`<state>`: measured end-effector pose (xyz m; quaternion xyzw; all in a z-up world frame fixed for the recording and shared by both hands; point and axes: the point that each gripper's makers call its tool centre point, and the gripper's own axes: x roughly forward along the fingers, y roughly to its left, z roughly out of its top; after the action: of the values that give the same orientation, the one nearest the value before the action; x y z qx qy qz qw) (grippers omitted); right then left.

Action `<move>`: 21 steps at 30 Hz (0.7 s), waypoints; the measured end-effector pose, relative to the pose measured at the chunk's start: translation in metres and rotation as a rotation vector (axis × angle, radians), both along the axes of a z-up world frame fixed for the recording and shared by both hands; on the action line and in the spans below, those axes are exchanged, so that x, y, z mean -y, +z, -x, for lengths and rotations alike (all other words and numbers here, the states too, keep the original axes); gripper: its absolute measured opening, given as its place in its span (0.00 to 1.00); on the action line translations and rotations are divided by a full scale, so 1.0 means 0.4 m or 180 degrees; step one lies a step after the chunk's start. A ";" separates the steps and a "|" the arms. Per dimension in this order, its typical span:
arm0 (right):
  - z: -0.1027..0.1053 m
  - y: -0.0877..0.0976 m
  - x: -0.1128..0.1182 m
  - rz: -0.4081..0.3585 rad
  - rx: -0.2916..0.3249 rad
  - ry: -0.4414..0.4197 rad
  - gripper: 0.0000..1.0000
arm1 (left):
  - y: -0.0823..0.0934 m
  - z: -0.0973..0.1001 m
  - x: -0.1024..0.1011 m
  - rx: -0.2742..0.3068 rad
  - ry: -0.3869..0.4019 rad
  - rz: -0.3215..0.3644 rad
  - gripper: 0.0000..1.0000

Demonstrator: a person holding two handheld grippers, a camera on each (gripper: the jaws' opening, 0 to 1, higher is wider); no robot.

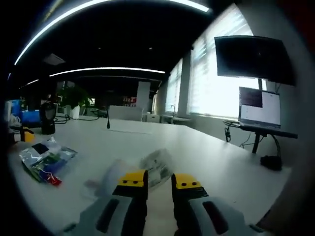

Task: Clip sheet goods on table flip sheet goods clip sheet goods scan sheet goods put sheet goods back to table

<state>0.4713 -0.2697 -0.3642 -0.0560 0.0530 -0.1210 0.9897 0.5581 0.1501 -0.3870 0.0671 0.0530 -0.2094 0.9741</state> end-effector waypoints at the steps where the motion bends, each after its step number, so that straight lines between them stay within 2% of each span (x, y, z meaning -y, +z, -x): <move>1: 0.002 0.003 0.004 -0.0010 0.0004 0.0002 0.15 | 0.000 0.000 0.000 -0.0001 -0.0006 0.0007 0.10; 8: 0.020 0.041 0.029 -0.0028 0.0083 0.0036 0.15 | 0.002 -0.014 -0.002 -0.0002 -0.0048 0.0066 0.10; 14: 0.026 0.056 0.033 -0.0001 0.0115 0.0173 0.05 | 0.001 -0.026 -0.007 0.0010 -0.0068 0.0058 0.10; 16: 0.024 0.056 0.039 -0.0048 0.0114 0.0234 0.03 | 0.002 -0.028 -0.009 0.0010 -0.0072 0.0072 0.10; 19: 0.014 0.044 0.053 -0.0329 0.0110 0.0351 0.00 | 0.002 -0.026 -0.007 0.0019 -0.0084 0.0066 0.10; 21: 0.012 0.040 0.050 -0.0334 0.0088 0.0431 0.00 | 0.002 -0.025 -0.005 0.0023 -0.0090 0.0056 0.10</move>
<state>0.4666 -0.2895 -0.3483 -0.0058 0.0416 -0.0516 0.9978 0.5680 0.1523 -0.3861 0.0601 0.0467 -0.2234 0.9717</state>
